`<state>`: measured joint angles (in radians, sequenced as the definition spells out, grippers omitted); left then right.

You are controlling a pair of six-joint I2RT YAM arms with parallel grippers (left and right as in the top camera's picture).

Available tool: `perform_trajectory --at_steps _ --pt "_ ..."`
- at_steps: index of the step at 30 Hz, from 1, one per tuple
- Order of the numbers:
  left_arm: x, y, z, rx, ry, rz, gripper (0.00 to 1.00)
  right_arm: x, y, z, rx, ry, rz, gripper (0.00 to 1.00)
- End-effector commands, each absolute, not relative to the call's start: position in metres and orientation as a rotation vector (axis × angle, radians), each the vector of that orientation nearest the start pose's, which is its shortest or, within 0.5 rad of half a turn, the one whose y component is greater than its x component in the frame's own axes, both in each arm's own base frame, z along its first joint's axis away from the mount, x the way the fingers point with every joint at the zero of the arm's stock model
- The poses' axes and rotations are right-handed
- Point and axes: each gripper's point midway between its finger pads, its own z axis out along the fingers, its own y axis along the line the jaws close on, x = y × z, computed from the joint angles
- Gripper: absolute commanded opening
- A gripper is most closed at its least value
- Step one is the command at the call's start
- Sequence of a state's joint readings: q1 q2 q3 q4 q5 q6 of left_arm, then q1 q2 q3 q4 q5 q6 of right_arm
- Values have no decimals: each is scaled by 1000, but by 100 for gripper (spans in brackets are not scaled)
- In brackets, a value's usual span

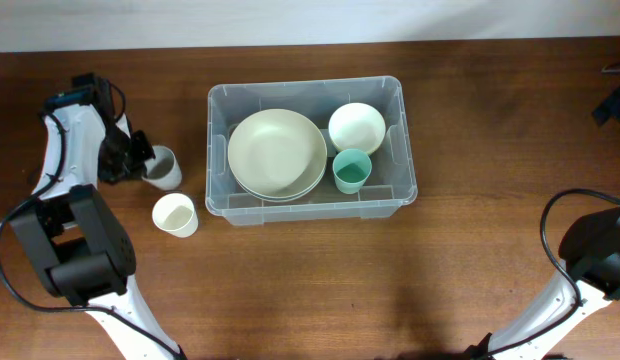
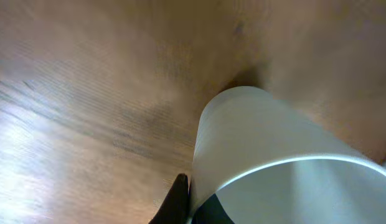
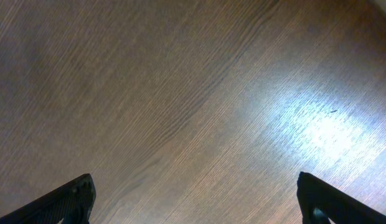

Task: Pack container
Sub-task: 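Carry the white cup and lower it into the mint cup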

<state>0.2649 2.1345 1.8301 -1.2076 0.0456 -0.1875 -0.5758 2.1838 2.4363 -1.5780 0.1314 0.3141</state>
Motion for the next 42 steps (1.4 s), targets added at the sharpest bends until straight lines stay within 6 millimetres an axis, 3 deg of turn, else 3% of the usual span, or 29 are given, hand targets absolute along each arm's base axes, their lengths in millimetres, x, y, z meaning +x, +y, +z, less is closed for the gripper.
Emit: perform_trajectory --at_steps 1,5,7,11,14,18,23,26,30,35,42 --pt "452 110 137 -638 2821 -103 1 366 -271 205 1295 2620 -252 99" --pt "472 107 211 -574 2678 -105 1 366 -271 205 1295 2620 -252 99" --pt "473 92 246 -520 2631 -116 1 366 -271 205 1295 2620 -252 99" --pt "473 36 299 -333 2562 -171 1 366 -271 205 1295 2620 -252 99" --pt "474 -23 319 -75 2527 -191 1 366 -271 205 1295 2620 -252 99" --pt "462 -112 315 230 2537 -243 1 366 -271 205 1295 2620 -252 99" --pt "437 -197 305 471 2533 -291 1 366 -271 205 1295 2620 -252 99" --pt "422 -233 292 578 2547 -315 1 366 -271 205 1295 2620 -252 99" --pt "405 -260 261 679 2615 -314 1 366 -271 205 1295 2620 -252 99" --pt "389 -281 214 771 2715 -310 1 366 -271 205 1295 2620 -252 99" --pt "387 -293 181 813 2766 -298 1 366 -271 205 1295 2620 -252 99"
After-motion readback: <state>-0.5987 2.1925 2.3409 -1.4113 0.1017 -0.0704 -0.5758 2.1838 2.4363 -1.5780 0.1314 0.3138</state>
